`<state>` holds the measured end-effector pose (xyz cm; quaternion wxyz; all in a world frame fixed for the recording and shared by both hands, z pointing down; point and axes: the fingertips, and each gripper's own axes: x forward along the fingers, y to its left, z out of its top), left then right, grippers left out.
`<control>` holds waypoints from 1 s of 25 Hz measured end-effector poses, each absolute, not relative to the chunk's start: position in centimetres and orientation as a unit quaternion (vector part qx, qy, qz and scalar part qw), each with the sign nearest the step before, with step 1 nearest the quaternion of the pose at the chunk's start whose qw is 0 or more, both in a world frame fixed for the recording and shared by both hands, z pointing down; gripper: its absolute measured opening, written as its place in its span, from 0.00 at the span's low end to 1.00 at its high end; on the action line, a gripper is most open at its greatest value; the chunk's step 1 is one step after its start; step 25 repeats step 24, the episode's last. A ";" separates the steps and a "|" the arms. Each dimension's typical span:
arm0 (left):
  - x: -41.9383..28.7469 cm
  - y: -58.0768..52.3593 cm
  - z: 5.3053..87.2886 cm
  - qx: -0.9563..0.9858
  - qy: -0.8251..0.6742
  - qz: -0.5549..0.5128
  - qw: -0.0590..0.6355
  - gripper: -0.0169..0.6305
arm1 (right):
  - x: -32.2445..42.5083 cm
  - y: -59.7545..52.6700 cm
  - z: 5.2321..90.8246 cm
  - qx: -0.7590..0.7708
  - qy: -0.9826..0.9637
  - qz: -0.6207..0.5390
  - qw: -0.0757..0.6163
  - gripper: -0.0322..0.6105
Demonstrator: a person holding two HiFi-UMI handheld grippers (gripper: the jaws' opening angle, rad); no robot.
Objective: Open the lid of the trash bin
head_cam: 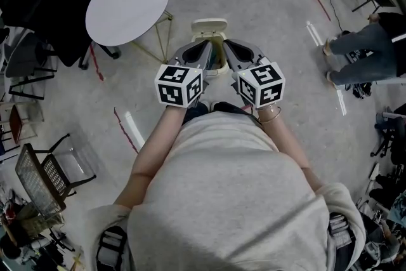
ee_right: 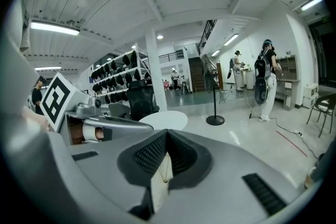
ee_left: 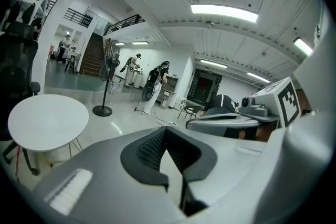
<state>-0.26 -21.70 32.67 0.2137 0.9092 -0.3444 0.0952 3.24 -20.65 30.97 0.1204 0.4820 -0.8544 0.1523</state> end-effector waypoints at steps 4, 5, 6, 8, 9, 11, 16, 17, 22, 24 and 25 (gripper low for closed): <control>-0.5 -21.8 33.0 0.908 -0.344 0.096 0.217 0.04 | 3.0 -20.7 31.2 0.481 -0.854 0.156 0.121 0.06; -0.6 -21.8 33.1 0.908 -0.344 0.098 0.217 0.04 | 2.8 -20.7 31.2 0.479 -0.855 0.158 0.120 0.06; -0.7 -21.8 33.3 0.908 -0.344 0.100 0.218 0.04 | 2.7 -20.7 31.2 0.477 -0.856 0.162 0.118 0.06; -0.7 -21.8 33.7 0.907 -0.343 0.109 0.221 0.04 | 2.5 -20.7 31.2 0.475 -0.857 0.165 0.116 0.06; -0.7 -21.8 33.9 0.906 -0.343 0.113 0.222 0.04 | 2.4 -20.7 31.2 0.474 -0.857 0.165 0.117 0.06; -0.6 -21.8 33.9 0.906 -0.342 0.115 0.223 0.04 | 2.4 -20.7 31.1 0.473 -0.857 0.166 0.118 0.06; -0.5 -21.6 34.1 0.906 -0.335 0.119 0.228 0.04 | 2.4 -20.6 31.4 0.473 -0.855 0.172 0.122 0.06; -0.5 -21.5 34.2 0.906 -0.334 0.119 0.232 0.04 | 2.4 -20.5 31.5 0.473 -0.855 0.173 0.124 0.06; -0.7 -21.4 34.5 0.908 -0.335 0.126 0.219 0.04 | 2.3 -20.5 32.2 0.473 -0.852 0.182 0.129 0.06; -0.7 -21.4 34.5 0.910 -0.332 0.127 0.215 0.04 | 2.3 -20.5 32.4 0.475 -0.850 0.184 0.133 0.06; -0.7 -21.4 34.5 0.910 -0.332 0.127 0.215 0.04 | 2.3 -20.5 32.4 0.475 -0.850 0.184 0.133 0.06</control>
